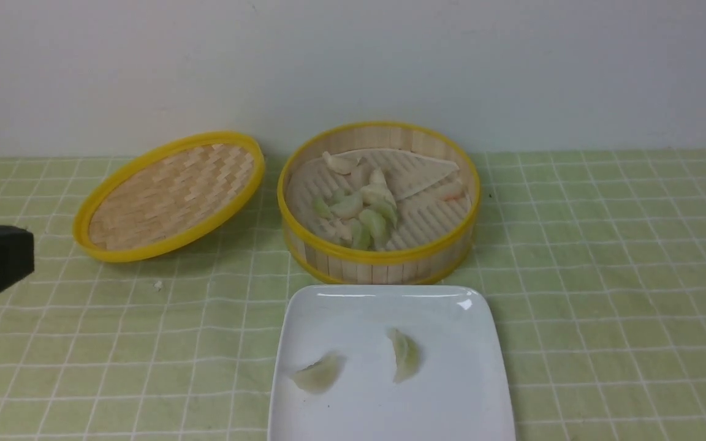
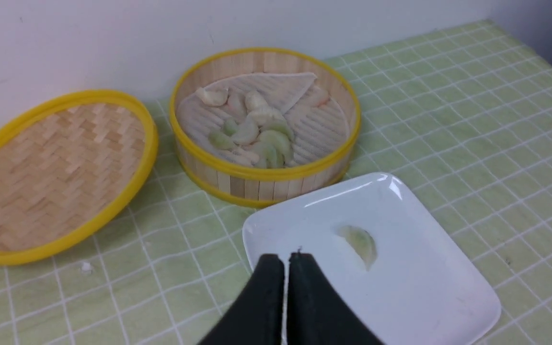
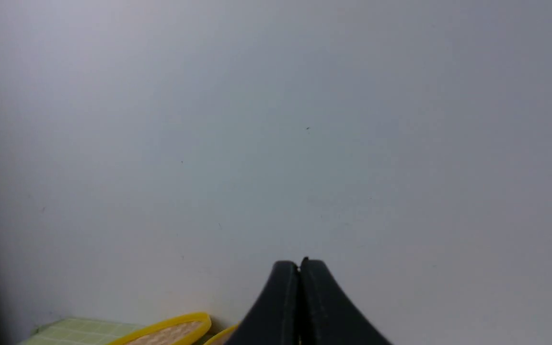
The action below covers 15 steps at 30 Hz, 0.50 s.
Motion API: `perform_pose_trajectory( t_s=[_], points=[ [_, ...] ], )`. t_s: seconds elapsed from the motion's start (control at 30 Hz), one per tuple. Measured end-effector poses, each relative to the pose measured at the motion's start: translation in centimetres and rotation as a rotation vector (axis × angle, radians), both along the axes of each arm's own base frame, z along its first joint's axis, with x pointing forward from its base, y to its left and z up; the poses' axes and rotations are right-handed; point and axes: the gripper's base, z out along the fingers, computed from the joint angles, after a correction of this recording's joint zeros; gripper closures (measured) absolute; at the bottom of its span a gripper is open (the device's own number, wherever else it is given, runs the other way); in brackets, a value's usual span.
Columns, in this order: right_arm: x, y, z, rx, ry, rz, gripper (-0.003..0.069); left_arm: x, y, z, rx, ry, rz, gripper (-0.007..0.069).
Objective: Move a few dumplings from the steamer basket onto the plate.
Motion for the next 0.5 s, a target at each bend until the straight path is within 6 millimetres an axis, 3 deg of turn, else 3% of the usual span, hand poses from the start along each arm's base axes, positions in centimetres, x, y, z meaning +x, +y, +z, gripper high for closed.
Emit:
perform_pose_trajectory(
  t_s=[0.3, 0.5],
  points=[
    [0.0, 0.0, 0.1, 0.0, -0.018, 0.001, 0.0673, -2.9, 1.6, -2.6, -0.073, -0.096, 0.002, 0.0631],
    [0.0, 0.0, 0.1, 0.0, -0.018, 0.001, 0.0673, -4.4, 2.3, -2.5, -0.16, -0.16, -0.01, 0.0631]
  ],
)
